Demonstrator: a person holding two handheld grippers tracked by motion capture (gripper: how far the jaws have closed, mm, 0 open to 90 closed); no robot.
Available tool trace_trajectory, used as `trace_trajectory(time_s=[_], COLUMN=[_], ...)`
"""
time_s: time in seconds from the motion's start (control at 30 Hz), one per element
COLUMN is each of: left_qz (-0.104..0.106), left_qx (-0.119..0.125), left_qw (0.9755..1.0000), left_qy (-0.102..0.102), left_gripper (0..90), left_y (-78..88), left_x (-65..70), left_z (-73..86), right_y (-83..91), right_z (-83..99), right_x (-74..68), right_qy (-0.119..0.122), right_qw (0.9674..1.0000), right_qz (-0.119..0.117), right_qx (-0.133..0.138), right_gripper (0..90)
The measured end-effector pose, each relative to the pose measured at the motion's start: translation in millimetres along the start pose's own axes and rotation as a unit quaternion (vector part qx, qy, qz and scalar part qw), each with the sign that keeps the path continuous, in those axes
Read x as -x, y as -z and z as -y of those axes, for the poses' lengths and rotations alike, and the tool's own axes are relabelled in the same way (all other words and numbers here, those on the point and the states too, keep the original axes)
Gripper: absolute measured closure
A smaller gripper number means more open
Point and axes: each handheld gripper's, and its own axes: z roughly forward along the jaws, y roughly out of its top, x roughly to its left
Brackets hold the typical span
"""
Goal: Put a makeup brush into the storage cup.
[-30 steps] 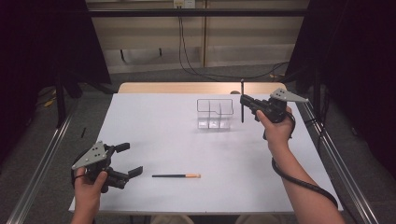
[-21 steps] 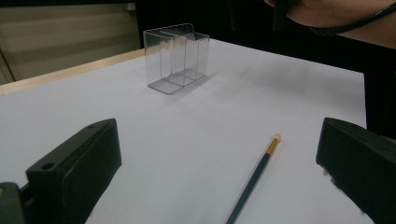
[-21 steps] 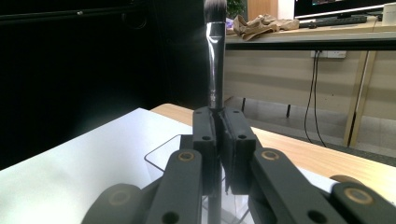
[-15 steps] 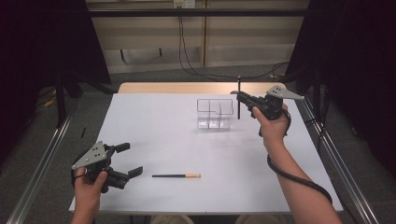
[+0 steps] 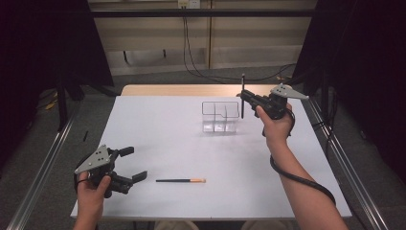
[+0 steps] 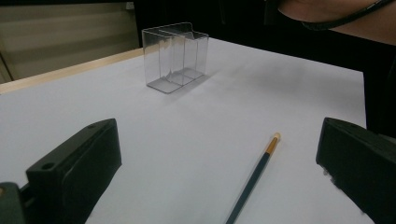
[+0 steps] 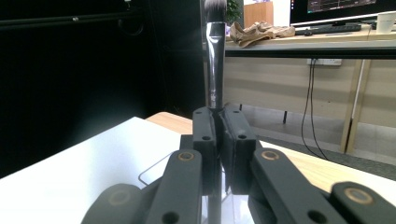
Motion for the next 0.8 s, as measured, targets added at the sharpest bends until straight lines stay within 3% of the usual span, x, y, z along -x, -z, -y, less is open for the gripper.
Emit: trace_trajectory(time_s=[0.8], left_qz=[0.001], left_qx=[0.0], left_qw=[1.0], left_qy=[0.0], left_gripper=[0.0], left_y=[0.3], left_x=[-0.6], left_z=[0.6], right_y=[-17.0], right_z=[-7.0], right_x=[0.4], right_qy=[0.008], right_qw=[0.9999], right_qz=[-0.001], right_qx=[0.008], right_gripper=[84.9])
